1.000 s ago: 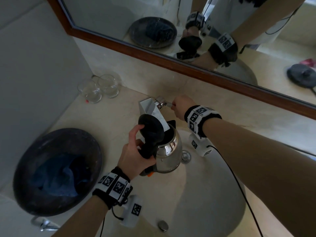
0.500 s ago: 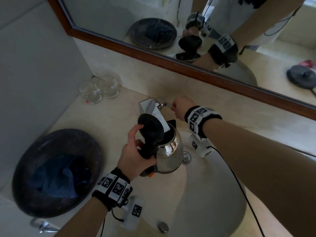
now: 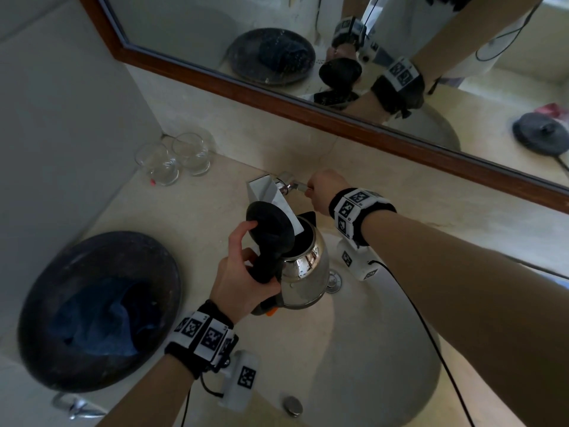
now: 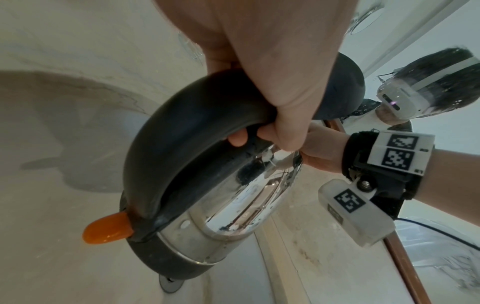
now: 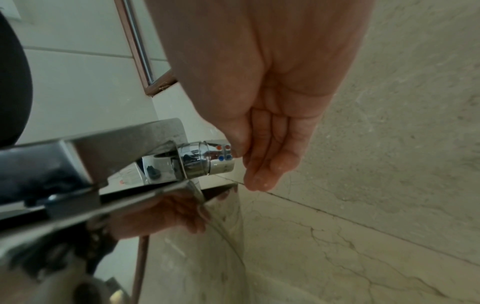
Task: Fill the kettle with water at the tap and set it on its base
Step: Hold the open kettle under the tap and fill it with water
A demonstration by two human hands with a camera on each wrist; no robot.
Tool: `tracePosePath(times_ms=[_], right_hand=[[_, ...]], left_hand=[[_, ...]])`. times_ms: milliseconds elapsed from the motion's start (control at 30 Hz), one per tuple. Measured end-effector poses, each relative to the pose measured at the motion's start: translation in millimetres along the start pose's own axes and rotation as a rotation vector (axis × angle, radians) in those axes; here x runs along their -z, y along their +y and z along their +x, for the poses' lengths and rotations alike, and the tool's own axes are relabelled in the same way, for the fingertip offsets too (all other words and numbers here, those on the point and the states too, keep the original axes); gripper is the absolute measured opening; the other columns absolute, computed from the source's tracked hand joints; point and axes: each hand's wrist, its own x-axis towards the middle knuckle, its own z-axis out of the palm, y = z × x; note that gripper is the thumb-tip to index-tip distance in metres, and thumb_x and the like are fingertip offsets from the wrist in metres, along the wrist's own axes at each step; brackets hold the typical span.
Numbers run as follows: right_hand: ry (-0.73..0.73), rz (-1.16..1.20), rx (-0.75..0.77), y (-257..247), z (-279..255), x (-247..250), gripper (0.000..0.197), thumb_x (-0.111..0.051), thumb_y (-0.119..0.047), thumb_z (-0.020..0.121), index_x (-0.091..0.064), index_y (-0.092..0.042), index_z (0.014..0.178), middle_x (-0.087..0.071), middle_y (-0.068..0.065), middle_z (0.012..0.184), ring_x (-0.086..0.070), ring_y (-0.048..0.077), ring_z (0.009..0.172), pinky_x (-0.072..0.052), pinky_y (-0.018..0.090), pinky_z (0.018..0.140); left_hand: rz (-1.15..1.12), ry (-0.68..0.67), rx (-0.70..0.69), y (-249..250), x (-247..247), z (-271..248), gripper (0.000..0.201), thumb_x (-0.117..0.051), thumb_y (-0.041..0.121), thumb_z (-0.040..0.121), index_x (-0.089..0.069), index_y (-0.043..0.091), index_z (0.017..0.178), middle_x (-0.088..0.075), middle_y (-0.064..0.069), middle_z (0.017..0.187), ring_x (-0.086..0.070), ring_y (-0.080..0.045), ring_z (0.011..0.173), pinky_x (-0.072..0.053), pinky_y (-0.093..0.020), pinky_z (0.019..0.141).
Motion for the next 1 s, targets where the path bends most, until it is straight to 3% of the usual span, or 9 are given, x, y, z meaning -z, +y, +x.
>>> tracePosePath(times_ms=[133, 467, 633, 1000], right_hand=[[0.0, -0.003, 0.0, -0.1, 0.0, 0.4, 0.024, -0.052, -0.016, 0.098, -0.068, -0.001, 0.107, -0.054, 0.01, 0.085, -0.052, 0.024, 0.078, -0.04, 0.028, 0.07], [0.0, -0.02, 0.008, -1.0, 0.4, -0.2, 0.024, -0.052, -0.015, 0.097, -0.068, 0.0, 0.108, -0.054, 0.01, 0.085, -0.052, 0.024, 0.078, -0.04, 0.028, 0.07], [-0.003, -0.012, 0.0, -1.0, 0.3, 0.1, 0.025, -0.052, -0.016, 0.098, -0.068, 0.0, 0.109, -0.054, 0.01, 0.084, -0.051, 0.023, 0.078, -0.039, 0.027, 0.069], [0.003, 0.022, -0.004, -0.8, 1.2, -0.9, 0.025, -0.051, -0.016, 0.098, -0.068, 0.0, 0.108, -0.055, 0.01, 0.085, -0.052, 0.024, 0.078, -0.04, 0.027, 0.069]], left_hand=[[0.002, 0.008, -0.013, 1.0, -0.9, 0.5, 0.105, -0.087, 0.011, 0.061, -0.02, 0.07, 0.116, -0.069, -0.002, 0.074, -0.067, -0.013, 0.065, -0.059, -0.029, 0.062], [0.003, 0.001, -0.029, 2.1, -1.3, 0.6, 0.105, -0.087, 0.01, 0.061, -0.021, 0.068, 0.117, -0.07, -0.002, 0.076, -0.068, -0.015, 0.067, -0.061, -0.034, 0.063], [-0.005, 0.0, -0.03, 4.7, -1.3, -0.2, 0.105, -0.087, 0.011, 0.061, -0.02, 0.071, 0.115, -0.069, -0.001, 0.075, -0.067, -0.012, 0.066, -0.059, -0.029, 0.062], [0.003, 0.009, -0.034, 3.0, 0.0, -0.8, 0.104, -0.086, 0.01, 0.061, -0.021, 0.069, 0.116, -0.07, -0.002, 0.074, -0.068, -0.015, 0.064, -0.06, -0.031, 0.061]])
